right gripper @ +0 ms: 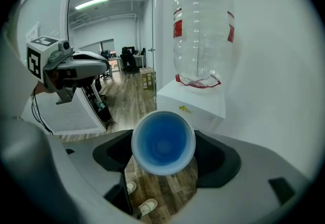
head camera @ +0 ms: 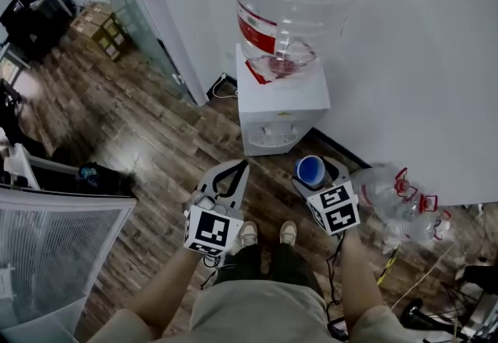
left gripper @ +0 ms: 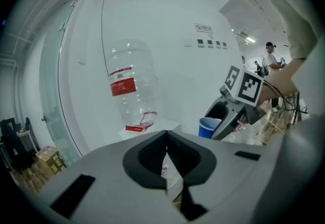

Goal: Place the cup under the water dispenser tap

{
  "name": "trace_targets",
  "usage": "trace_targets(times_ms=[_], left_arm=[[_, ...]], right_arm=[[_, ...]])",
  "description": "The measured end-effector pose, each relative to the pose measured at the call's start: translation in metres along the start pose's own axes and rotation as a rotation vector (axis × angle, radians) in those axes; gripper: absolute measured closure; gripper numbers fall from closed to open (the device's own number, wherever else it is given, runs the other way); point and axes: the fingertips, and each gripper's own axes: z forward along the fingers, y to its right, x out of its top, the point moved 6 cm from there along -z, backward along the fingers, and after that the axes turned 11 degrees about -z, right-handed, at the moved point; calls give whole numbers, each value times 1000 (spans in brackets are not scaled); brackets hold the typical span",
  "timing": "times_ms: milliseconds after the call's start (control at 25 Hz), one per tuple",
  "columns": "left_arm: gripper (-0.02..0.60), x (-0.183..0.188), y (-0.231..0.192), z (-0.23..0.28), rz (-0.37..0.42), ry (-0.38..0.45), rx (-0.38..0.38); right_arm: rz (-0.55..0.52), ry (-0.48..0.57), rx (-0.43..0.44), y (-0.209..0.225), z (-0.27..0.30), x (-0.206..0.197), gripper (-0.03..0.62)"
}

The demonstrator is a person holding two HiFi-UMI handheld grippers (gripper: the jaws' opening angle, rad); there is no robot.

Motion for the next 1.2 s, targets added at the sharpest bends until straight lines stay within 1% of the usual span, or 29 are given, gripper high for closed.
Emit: trace_targets(times_ms=[160, 320, 440, 600, 800, 920, 1040, 1200], left_arm=[[575, -22, -9, 33, -33, -25, 23], [575, -49, -14, 64, -65, -48, 59], [575, -73, -16, 86, -119, -63, 79], [575, -108, -15, 115, -147, -95, 90], [575, -142, -18, 147, -204, -97, 128], [575, -167, -21, 163, -216, -110, 139], [575, -194, -26, 177, -228, -131, 150], [575, -221, -33, 191, -233, -145, 161]], right_arm=[[21, -16, 6, 18, 44, -14, 226], [32, -50, 28, 32, 93, -38, 226], [26, -86, 51, 38, 127, -57, 226], [-9, -112, 56, 49, 168, -78, 224], [-23, -135, 55, 60, 220, -107, 224], [-21, -146, 64, 60, 254, -129, 224], [4, -152, 67, 59, 278, -141, 224], [17, -151, 46, 63, 311, -156, 224]])
